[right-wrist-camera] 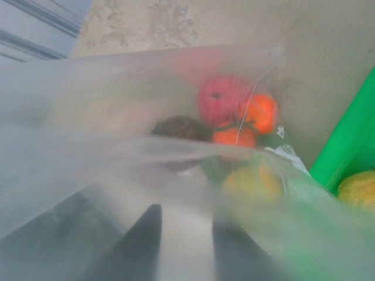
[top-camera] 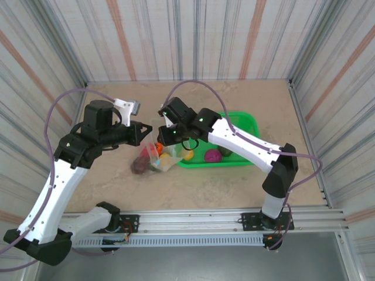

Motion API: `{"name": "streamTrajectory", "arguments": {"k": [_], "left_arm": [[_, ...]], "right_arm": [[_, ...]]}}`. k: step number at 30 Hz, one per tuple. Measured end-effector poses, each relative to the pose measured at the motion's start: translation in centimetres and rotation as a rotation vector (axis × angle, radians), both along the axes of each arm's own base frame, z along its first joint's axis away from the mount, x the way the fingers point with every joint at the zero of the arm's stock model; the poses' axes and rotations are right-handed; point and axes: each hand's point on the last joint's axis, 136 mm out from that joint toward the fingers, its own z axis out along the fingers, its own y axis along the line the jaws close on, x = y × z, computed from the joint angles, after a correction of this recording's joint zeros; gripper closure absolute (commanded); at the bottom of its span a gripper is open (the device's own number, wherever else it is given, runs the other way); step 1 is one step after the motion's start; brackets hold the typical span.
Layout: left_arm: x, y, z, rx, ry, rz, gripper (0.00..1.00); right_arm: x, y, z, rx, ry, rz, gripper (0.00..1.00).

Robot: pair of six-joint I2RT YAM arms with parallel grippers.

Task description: Place the food in the zip-top bag and seal the zipper

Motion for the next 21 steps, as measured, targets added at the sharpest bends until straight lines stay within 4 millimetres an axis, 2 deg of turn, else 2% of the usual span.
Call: {"name": "streamTrajectory", "arguments": {"k": [4, 8, 12, 16, 19, 21], "left_arm": [[-0.1, 0.0, -0.1, 0.001, 0.001, 0.000, 1.00], [-0.1, 0.0, -0.1, 0.001, 0.001, 0.000, 1.00], [-0.1, 0.2, -0.1, 0.004, -0.003, 0.006, 1.00], [-0.1, 0.4, 0.0, 0.002, -0.008, 0.013, 1.00], [-0.2, 0.4, 0.1, 0.003, -0.008, 0.013, 1.00], [-0.2, 0.4, 0.1, 0.003, -0.008, 0.012, 1.00]], "right_arm": [[-0.3, -1.2, 3.3, 0.058, -0.042, -0.008, 0.72], [-0.3, -3.4, 6.6, 0.108, -0.087, -0.032, 0.65], [0.7, -7.0, 8.9, 0.138, -0.137, -0.089, 0.46], [2.0, -11.9, 8.7, 0.133, -0.140, -0.195, 0.32], [2.8, -14.9, 6.8, 0.103, -0.115, -0.266, 0.24], [3.0, -16.1, 5.0, 0.076, -0.088, -0.294, 0.17]]}}
